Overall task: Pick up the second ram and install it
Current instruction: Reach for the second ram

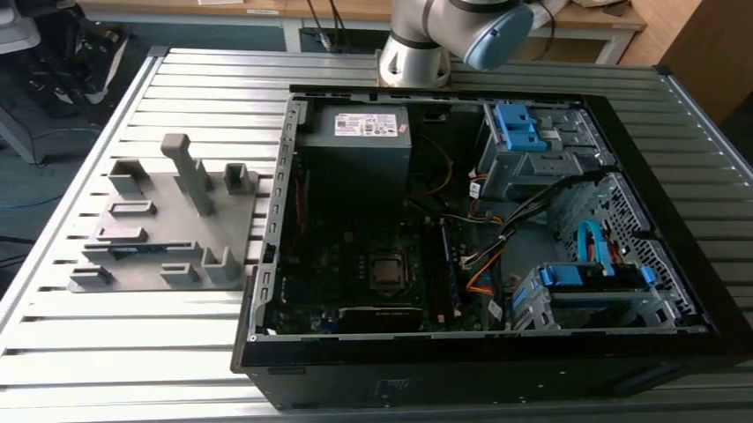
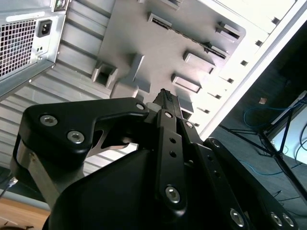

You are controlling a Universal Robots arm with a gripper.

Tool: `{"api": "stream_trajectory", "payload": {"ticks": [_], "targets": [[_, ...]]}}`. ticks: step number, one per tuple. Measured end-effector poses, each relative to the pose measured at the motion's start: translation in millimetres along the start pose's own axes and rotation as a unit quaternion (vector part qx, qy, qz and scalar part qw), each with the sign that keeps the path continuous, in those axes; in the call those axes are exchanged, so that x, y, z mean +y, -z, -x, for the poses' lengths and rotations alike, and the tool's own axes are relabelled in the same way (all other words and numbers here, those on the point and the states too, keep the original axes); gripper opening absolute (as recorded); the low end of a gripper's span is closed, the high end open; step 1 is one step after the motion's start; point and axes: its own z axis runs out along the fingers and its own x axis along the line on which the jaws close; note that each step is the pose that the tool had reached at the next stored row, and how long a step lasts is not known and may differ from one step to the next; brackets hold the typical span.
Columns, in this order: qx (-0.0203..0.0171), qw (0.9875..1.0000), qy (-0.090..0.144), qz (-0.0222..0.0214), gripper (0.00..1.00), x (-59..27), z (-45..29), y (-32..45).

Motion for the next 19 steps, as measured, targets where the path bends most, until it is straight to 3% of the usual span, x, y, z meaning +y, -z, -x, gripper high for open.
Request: {"api": "stream_trajectory", "payload": {"ticks": [19], "targets": [[0.0001, 1.0, 0.0, 0.0, 0.1, -3.1, -16.6, -8.6]]}}
